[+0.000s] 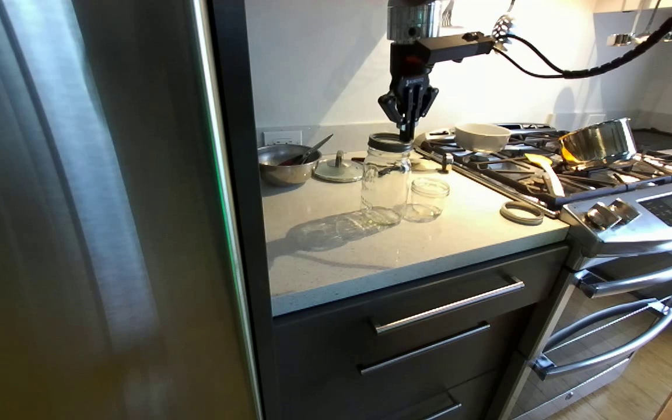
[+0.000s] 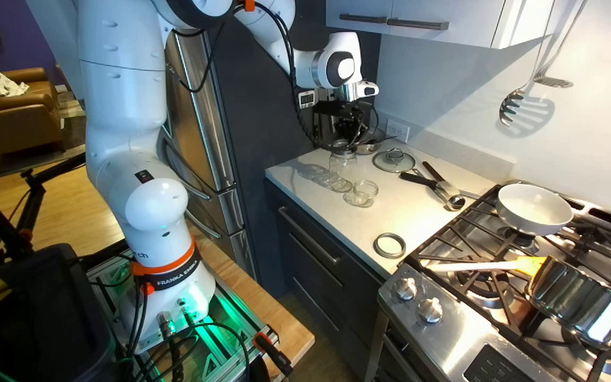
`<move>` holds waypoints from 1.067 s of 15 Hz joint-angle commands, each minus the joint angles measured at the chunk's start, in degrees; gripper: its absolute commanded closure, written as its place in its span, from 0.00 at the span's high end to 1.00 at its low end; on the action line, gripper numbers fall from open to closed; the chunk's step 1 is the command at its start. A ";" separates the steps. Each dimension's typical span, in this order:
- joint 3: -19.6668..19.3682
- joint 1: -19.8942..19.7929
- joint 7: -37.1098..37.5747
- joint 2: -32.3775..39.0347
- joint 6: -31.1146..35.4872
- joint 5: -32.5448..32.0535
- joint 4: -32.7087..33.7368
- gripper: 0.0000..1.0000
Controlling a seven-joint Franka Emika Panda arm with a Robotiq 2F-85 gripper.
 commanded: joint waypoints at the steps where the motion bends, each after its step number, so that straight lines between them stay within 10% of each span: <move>1: -0.05 0.30 -1.01 1.06 -2.26 0.36 1.67 0.02; 16: -0.14 0.32 -1.09 1.41 -3.09 0.19 1.82 0.12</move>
